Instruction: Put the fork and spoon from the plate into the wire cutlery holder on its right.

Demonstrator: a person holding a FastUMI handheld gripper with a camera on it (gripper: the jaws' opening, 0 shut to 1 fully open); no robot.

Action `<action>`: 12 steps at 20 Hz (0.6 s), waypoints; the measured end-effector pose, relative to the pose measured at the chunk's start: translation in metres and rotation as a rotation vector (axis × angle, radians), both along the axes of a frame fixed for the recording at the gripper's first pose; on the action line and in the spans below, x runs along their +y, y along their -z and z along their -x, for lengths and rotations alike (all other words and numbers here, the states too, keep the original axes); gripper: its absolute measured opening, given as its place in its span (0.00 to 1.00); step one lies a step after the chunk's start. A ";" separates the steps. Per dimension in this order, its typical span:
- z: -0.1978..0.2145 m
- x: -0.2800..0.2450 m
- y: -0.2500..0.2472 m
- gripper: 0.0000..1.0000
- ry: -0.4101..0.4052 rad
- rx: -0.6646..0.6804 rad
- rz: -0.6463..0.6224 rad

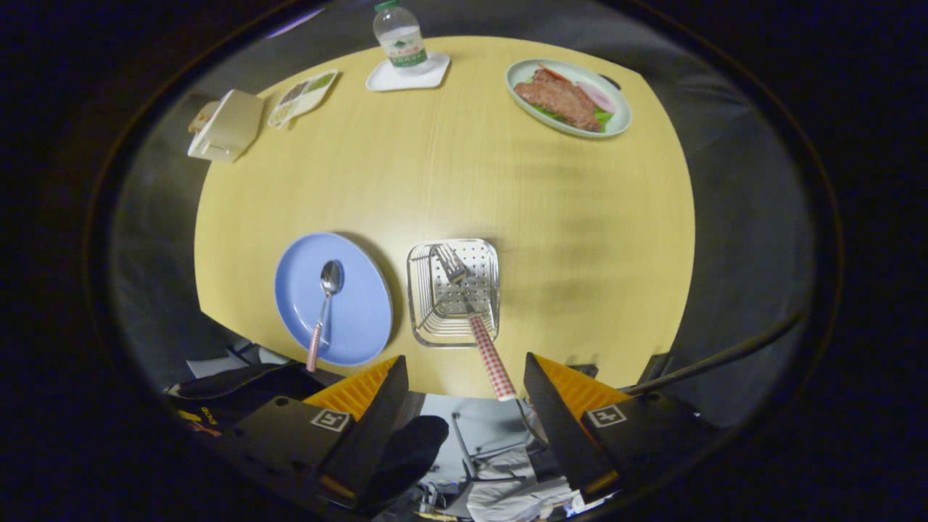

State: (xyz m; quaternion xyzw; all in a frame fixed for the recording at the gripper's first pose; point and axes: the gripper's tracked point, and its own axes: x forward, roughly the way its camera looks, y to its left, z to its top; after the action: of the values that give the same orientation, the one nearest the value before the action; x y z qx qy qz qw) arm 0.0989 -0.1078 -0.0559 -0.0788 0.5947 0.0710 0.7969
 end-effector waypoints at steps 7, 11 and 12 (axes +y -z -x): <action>0.026 0.059 -0.043 1.00 0.135 -0.295 -0.268; 0.052 0.103 -0.040 1.00 0.161 -0.349 -0.349; 0.057 0.111 -0.034 1.00 0.162 -0.343 -0.367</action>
State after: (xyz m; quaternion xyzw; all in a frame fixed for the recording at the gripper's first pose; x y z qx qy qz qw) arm 0.0421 0.0035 -0.0219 0.1041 0.4324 0.0993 0.8901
